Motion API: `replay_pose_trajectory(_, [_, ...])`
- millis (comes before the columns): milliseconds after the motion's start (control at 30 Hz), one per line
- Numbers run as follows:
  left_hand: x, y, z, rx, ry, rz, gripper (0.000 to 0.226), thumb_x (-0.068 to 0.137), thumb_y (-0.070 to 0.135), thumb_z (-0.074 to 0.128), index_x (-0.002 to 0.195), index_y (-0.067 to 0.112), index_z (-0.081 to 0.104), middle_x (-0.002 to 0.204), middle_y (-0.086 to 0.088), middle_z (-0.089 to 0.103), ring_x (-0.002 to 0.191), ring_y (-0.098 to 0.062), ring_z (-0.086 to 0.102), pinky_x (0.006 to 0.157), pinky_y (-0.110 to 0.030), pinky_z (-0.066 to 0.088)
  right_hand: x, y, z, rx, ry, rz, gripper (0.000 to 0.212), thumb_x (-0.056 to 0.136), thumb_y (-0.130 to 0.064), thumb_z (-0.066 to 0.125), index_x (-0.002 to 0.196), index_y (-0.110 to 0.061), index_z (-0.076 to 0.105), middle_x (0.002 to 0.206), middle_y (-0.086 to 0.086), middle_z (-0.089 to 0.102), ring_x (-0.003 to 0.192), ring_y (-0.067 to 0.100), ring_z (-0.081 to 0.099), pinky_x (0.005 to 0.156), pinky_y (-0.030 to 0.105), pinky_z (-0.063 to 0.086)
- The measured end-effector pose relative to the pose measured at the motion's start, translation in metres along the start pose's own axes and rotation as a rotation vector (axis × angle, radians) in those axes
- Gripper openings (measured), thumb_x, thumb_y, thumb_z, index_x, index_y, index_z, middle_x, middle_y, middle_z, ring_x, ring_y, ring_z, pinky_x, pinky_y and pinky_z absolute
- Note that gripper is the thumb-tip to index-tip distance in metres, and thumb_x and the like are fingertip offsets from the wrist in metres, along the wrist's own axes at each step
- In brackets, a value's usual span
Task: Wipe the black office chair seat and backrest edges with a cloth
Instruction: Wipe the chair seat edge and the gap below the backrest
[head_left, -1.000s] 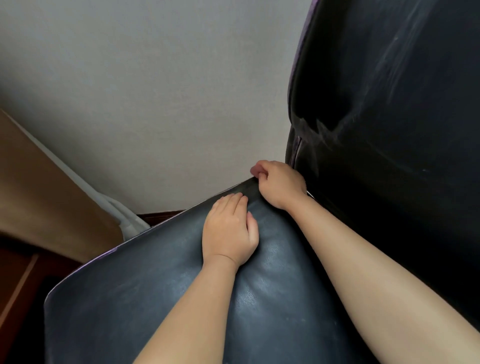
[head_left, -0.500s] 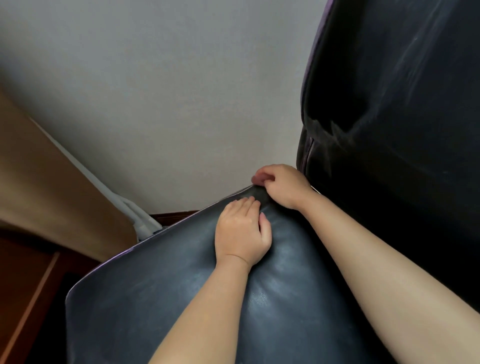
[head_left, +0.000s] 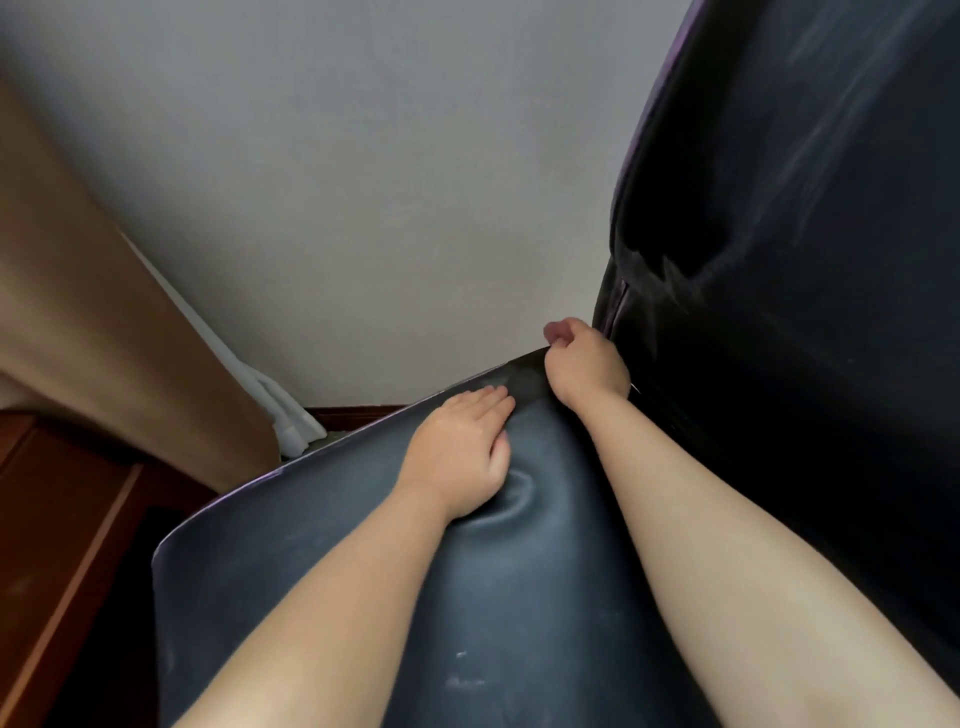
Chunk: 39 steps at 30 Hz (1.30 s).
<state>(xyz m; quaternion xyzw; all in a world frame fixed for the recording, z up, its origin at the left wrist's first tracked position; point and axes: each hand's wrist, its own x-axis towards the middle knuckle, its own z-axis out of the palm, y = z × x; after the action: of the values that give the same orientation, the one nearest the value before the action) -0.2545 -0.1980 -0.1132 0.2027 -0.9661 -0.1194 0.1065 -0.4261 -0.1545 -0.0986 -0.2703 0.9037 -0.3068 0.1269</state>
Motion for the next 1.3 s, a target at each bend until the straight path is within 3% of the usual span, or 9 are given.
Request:
replay_pose_trajectory(67, [-0.019, -0.015, -0.009, 0.018, -0.037, 0.028, 0.050, 0.088, 0.029, 0.035, 0.123, 0.006, 0.063, 0.131, -0.010, 0.060, 0.122, -0.025, 0.056, 0.107, -0.038, 0.031, 0.000, -0.005, 0.004, 0.011, 0.004, 0.076, 0.033, 0.091, -0.018, 0.037, 0.114, -0.027, 0.058, 0.119, 0.001, 0.061, 0.107, 0.026, 0.056, 0.082, 0.032, 0.044])
replay_pose_trajectory(200, [-0.041, -0.024, -0.016, 0.065, -0.047, 0.001, 0.051, 0.093, 0.030, 0.032, 0.131, 0.008, 0.057, 0.139, -0.007, 0.052, 0.130, -0.023, 0.049, 0.113, -0.027, 0.016, 0.003, 0.000, -0.012, 0.085, -0.010, 0.192, 0.033, 0.094, -0.022, 0.037, 0.119, -0.024, 0.059, 0.124, 0.005, 0.060, 0.113, 0.030, 0.054, 0.091, 0.032, 0.043])
replay_pose_trajectory(267, [-0.041, -0.023, -0.014, 0.055, -0.018, -0.008, 0.049, 0.092, 0.028, 0.034, 0.128, 0.006, 0.059, 0.137, -0.008, 0.055, 0.127, -0.024, 0.051, 0.111, -0.029, 0.019, 0.000, 0.001, -0.013, 0.044, -0.055, 0.144, 0.031, 0.094, -0.021, 0.039, 0.118, -0.025, 0.059, 0.123, 0.005, 0.060, 0.112, 0.029, 0.054, 0.087, 0.030, 0.042])
replay_pose_trajectory(367, [-0.043, -0.020, -0.011, 0.042, 0.030, -0.016, 0.047, 0.090, 0.024, 0.036, 0.124, 0.005, 0.063, 0.132, -0.009, 0.059, 0.123, -0.025, 0.055, 0.109, -0.033, 0.029, -0.010, -0.005, -0.001, -0.108, -0.048, -0.086, 0.033, 0.091, -0.019, 0.042, 0.117, -0.024, 0.061, 0.122, 0.002, 0.061, 0.112, 0.025, 0.054, 0.090, 0.031, 0.044])
replay_pose_trajectory(533, [-0.046, -0.017, -0.009, -0.015, 0.136, -0.070, 0.043, 0.084, 0.020, 0.041, 0.112, 0.002, 0.069, 0.120, -0.011, 0.066, 0.112, -0.026, 0.063, 0.102, -0.029, 0.036, -0.024, -0.032, 0.029, -0.198, -0.218, -0.432, 0.032, 0.085, -0.019, 0.046, 0.104, -0.031, 0.069, 0.113, -0.009, 0.067, 0.108, 0.018, 0.058, 0.092, 0.029, 0.044])
replay_pose_trajectory(700, [-0.047, -0.019, -0.007, -0.023, 0.221, -0.080, 0.039, 0.082, 0.017, 0.043, 0.105, 0.001, 0.070, 0.107, -0.010, 0.069, 0.099, -0.028, 0.065, 0.092, -0.029, 0.043, -0.007, -0.034, 0.029, -0.237, -0.234, -0.296, 0.032, 0.087, -0.022, 0.044, 0.103, -0.036, 0.068, 0.114, -0.014, 0.067, 0.111, 0.014, 0.057, 0.104, 0.030, 0.035])
replay_pose_trajectory(833, [-0.045, -0.021, -0.006, 0.009, 0.247, -0.089, 0.035, 0.082, 0.017, 0.044, 0.102, 0.001, 0.069, 0.089, -0.010, 0.062, 0.080, -0.029, 0.056, 0.075, -0.037, 0.046, -0.020, -0.028, 0.027, -0.136, -0.233, -0.416, 0.030, 0.090, -0.016, 0.046, 0.101, -0.031, 0.069, 0.112, -0.019, 0.067, 0.110, 0.010, 0.057, 0.111, 0.029, 0.016])
replay_pose_trajectory(1000, [-0.045, -0.021, -0.008, 0.024, 0.254, -0.104, 0.035, 0.081, 0.017, 0.045, 0.102, 0.003, 0.068, 0.087, -0.010, 0.060, 0.079, -0.029, 0.054, 0.074, -0.039, 0.045, -0.019, -0.031, 0.028, -0.159, -0.179, -0.341, 0.031, 0.090, -0.018, 0.043, 0.104, -0.035, 0.066, 0.114, -0.023, 0.064, 0.116, 0.004, 0.053, 0.112, 0.033, 0.011])
replay_pose_trajectory(1300, [-0.043, -0.022, -0.007, 0.046, 0.243, -0.102, 0.034, 0.081, 0.017, 0.046, 0.101, 0.003, 0.069, 0.085, -0.010, 0.060, 0.078, -0.029, 0.053, 0.075, -0.038, 0.042, -0.032, -0.029, 0.029, -0.261, -0.187, -0.511, 0.025, 0.090, -0.020, 0.043, 0.101, -0.031, 0.063, 0.110, -0.013, 0.066, 0.110, 0.012, 0.054, 0.112, 0.037, 0.013])
